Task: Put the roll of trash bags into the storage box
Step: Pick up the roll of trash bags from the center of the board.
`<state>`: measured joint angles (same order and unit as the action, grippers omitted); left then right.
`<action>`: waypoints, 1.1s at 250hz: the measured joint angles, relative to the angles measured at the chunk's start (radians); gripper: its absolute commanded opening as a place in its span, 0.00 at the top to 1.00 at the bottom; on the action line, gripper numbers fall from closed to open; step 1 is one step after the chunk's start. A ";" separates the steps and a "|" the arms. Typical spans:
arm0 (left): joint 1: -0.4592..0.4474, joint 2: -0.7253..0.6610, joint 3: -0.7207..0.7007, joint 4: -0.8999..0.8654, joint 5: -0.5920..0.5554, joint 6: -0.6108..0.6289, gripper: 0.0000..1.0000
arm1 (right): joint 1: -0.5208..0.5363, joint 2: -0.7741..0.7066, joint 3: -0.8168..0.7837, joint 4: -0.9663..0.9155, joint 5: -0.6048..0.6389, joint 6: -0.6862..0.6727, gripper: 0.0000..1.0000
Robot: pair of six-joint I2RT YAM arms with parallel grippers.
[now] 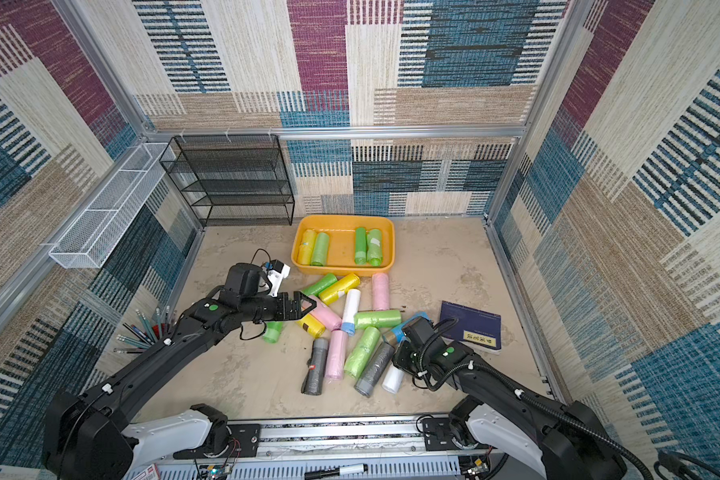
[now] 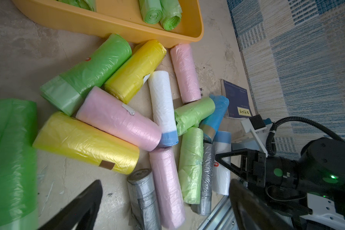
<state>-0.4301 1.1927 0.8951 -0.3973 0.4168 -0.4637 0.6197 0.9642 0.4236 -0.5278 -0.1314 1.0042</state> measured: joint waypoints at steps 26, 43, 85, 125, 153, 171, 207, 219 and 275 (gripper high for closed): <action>0.000 0.000 0.000 0.000 0.000 0.000 0.01 | 0.000 -0.002 0.001 0.019 -0.014 0.003 0.64; 0.000 0.000 0.000 0.000 0.000 0.000 0.01 | 0.000 -0.002 0.003 0.024 -0.018 0.004 0.65; 0.000 0.000 0.000 0.000 0.000 0.000 0.01 | 0.000 -0.004 0.015 0.042 -0.024 0.008 0.67; 0.000 0.000 0.000 0.000 0.000 0.000 0.01 | 0.000 -0.018 0.017 0.077 -0.035 0.020 0.67; 0.000 0.000 -0.002 0.002 0.001 0.000 0.01 | 0.000 -0.023 0.022 0.096 -0.042 0.032 0.68; 0.000 0.000 -0.003 0.003 0.001 0.000 0.01 | 0.000 -0.023 0.027 0.109 -0.043 0.035 0.68; 0.000 0.000 -0.009 0.007 0.005 -0.001 0.01 | 0.000 -0.004 0.044 0.134 -0.045 0.038 0.68; 0.000 0.000 -0.009 0.008 0.007 -0.001 0.01 | 0.000 0.007 0.050 0.145 -0.045 0.038 0.69; 0.000 -0.011 -0.013 0.016 0.008 -0.001 0.01 | 0.000 0.061 0.080 0.195 -0.045 0.038 0.70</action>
<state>-0.4297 1.1820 0.8822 -0.3813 0.4244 -0.4644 0.6197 1.0248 0.5041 -0.3325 -0.1764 1.0420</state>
